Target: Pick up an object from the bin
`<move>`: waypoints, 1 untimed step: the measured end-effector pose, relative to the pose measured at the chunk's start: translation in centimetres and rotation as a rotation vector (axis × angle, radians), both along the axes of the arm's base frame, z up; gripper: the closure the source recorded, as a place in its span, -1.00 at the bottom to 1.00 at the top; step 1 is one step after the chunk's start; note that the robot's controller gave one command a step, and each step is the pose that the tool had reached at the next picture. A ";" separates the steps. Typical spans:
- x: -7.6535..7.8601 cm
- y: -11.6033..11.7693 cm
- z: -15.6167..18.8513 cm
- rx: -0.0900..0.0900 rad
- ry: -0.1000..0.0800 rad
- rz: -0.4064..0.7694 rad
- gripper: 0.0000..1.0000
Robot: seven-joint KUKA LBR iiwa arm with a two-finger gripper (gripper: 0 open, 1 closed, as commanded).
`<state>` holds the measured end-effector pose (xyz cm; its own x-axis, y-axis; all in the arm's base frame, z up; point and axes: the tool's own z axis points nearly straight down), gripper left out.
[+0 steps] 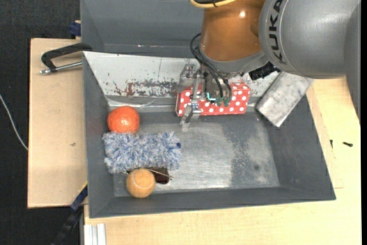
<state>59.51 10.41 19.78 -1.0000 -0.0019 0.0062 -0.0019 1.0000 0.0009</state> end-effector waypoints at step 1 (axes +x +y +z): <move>0.2 0.0 0.4 0.001 -0.008 -0.001 -1.00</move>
Offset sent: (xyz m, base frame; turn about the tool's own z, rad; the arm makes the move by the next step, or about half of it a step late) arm -0.0347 0.0484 -0.1261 -0.2478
